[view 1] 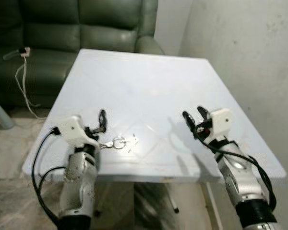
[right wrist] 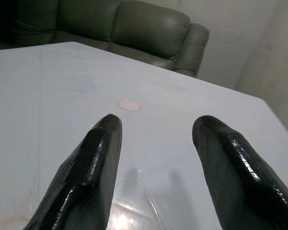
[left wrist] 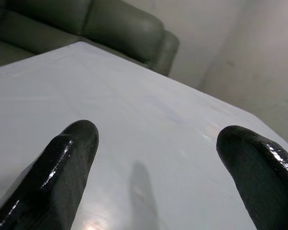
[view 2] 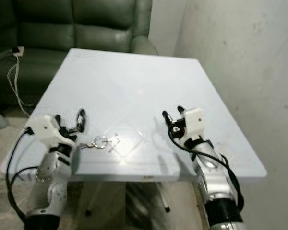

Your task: Hang keys on a hook

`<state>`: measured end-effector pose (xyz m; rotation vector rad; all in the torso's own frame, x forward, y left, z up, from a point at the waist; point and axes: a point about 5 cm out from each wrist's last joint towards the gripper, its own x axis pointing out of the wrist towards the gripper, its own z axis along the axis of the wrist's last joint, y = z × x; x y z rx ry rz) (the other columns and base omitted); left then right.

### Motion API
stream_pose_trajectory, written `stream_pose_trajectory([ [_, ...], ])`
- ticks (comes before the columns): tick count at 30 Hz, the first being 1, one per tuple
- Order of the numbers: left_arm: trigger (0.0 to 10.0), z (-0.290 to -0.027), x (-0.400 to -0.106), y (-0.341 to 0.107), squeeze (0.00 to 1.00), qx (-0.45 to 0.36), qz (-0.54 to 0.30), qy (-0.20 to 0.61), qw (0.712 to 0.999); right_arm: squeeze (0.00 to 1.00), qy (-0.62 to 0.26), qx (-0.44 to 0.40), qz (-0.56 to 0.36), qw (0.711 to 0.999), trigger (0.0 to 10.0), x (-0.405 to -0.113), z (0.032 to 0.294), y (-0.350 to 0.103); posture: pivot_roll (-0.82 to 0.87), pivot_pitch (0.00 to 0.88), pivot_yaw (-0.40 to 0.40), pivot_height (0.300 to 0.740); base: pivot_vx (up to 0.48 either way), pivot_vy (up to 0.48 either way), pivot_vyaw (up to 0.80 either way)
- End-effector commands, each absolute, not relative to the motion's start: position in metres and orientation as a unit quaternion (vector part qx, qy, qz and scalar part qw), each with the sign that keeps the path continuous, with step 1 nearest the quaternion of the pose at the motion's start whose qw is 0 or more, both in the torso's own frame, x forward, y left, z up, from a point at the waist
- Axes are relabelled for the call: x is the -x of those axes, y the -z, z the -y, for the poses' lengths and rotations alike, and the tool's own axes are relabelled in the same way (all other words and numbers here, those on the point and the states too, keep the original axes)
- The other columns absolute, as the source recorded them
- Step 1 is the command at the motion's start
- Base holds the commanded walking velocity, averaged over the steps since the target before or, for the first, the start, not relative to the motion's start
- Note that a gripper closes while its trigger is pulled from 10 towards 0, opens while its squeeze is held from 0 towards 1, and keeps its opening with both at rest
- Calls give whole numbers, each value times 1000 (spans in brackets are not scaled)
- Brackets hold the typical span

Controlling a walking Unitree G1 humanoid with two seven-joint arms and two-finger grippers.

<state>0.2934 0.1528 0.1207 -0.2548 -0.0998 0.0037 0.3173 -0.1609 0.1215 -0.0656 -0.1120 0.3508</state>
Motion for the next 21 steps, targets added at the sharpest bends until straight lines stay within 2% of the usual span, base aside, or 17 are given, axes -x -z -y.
stream_pose_trajectory([
  [1, 10000, -148, -291, -125, 0, 111, 55, 13, 992, 0, -177, 44, 56, 982, 10000, -318, 164, -122, 85, 9, -140, 740, 0, 0, 0],
  [11, 10000, -126, -275, -117, 0, 98, 39, 48, 993, 0, -208, 55, 48, 975, 10000, -317, 161, -121, 84, 26, -139, 740, 0, 0, 0],
  [21, 10000, -127, -273, -118, 0, 118, 40, 39, 992, 0, -215, 61, 50, 973, 10000, -317, 159, -121, 89, 34, -146, 740, 0, 0, 0],
])
